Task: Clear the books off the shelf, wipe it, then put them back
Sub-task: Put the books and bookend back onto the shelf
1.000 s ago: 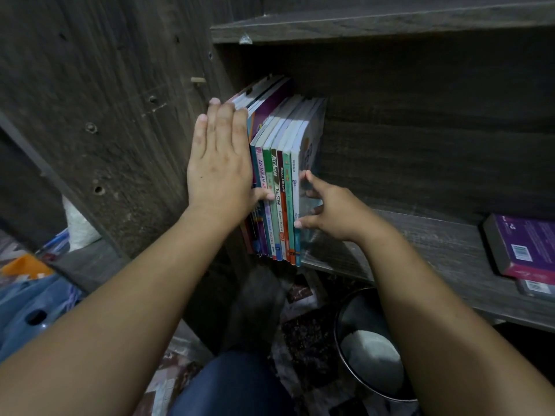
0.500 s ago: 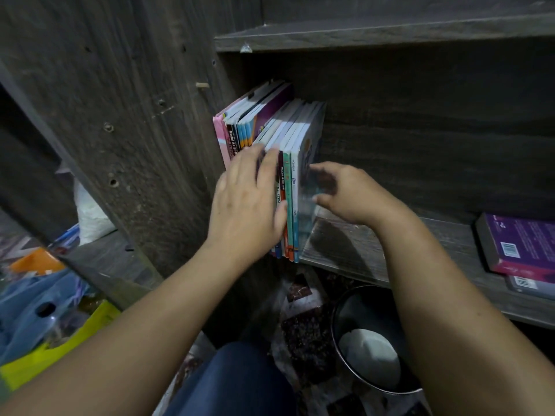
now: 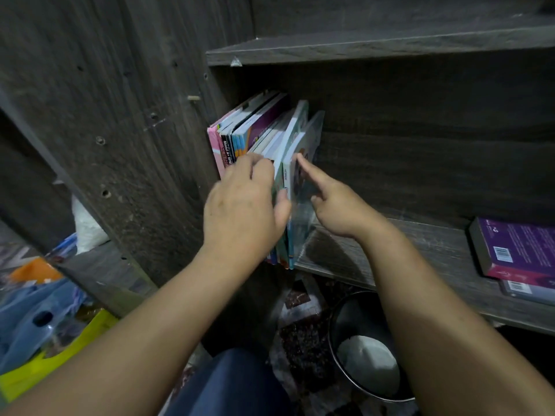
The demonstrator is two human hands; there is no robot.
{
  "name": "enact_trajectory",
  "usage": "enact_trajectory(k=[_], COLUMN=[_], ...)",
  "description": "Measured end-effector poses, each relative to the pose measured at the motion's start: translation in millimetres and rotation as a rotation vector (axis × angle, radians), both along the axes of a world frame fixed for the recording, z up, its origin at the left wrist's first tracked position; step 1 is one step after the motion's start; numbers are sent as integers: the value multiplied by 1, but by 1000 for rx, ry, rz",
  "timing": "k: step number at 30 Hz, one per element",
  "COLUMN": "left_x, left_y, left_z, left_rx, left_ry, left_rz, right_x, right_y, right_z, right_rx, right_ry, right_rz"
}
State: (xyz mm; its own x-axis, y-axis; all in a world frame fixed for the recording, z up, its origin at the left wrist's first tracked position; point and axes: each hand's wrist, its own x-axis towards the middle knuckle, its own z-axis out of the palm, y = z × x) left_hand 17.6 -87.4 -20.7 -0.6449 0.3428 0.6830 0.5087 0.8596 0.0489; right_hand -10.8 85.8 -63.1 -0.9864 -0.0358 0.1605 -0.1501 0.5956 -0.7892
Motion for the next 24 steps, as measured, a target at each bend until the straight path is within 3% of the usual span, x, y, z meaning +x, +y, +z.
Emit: enact_trajectory(k=[3, 9, 15, 18, 24], left_x=[14, 8, 11, 22, 35], left_y=[5, 20, 2, -12, -20], left_z=[12, 25, 44, 64, 84], left_rx=[38, -188, -292, -435, -632], left_ry=[-244, -587, -641, -616, -650], left_rz=[105, 245, 212, 242, 300], right_x=[-3, -3, 2, 4, 5], right_y=[1, -4, -19, -37, -62], right_z=[-1, -3, 8, 19, 26], right_rx=[-17, -39, -49, -116, 50], right_ry=[-9, -37, 90, 201, 215], right_rz=[0, 17, -47, -11, -39])
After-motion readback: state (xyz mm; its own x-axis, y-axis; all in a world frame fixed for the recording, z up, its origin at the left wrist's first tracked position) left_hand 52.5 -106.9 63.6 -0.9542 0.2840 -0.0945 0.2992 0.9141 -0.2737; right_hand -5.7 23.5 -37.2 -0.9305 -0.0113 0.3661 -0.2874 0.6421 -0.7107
